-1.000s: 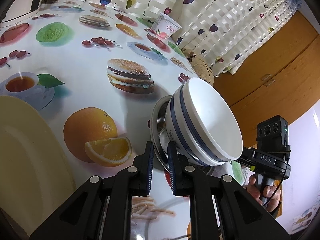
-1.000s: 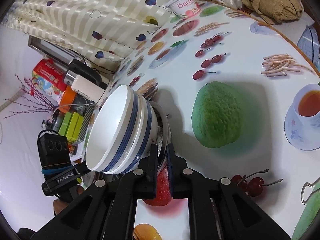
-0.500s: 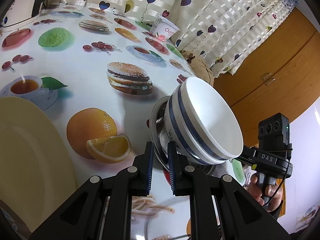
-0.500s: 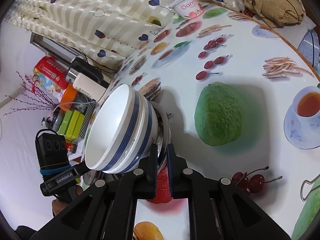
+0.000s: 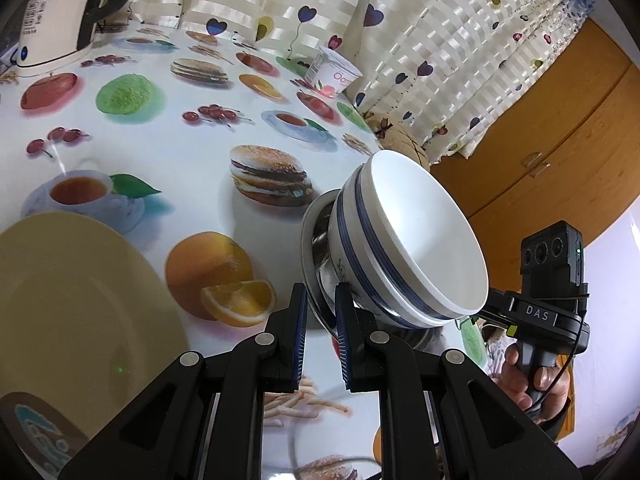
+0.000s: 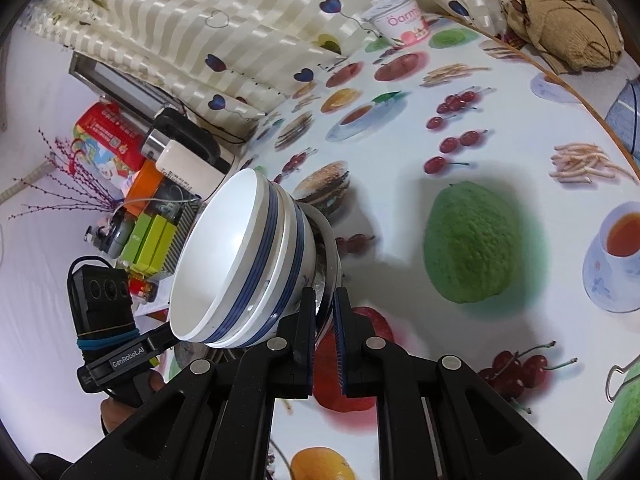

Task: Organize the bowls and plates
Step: 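Lower the white bowl into the first white bowl in the steel bowl, then open both tools and pull them back from the bowl stack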

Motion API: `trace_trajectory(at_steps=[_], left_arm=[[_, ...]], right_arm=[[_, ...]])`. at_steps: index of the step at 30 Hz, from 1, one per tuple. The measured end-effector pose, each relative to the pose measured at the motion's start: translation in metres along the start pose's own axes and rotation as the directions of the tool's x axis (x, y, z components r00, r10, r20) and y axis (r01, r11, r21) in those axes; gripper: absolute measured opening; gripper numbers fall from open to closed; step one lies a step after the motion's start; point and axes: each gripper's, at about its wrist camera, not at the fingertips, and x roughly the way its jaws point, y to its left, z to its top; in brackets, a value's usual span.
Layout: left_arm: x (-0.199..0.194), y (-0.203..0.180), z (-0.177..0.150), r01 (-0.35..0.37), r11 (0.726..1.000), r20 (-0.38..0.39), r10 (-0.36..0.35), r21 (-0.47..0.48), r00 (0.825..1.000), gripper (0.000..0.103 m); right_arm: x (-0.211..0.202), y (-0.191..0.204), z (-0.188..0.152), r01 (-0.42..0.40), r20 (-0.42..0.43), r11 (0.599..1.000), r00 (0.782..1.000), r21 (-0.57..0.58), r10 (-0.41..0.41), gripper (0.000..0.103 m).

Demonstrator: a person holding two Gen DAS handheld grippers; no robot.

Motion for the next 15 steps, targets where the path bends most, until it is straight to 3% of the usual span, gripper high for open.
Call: trace_trajectory(at_steps=[15], left_arm=[[-0.055, 0.014, 0.005, -0.069, 0.997, 0.069, 0.07, -0.016, 0.995, 0.014]], right_arm=[[0.02, 0.053, 0.008, -0.051, -0.026, 0.996, 0.998, -0.067, 0.049, 0.009]])
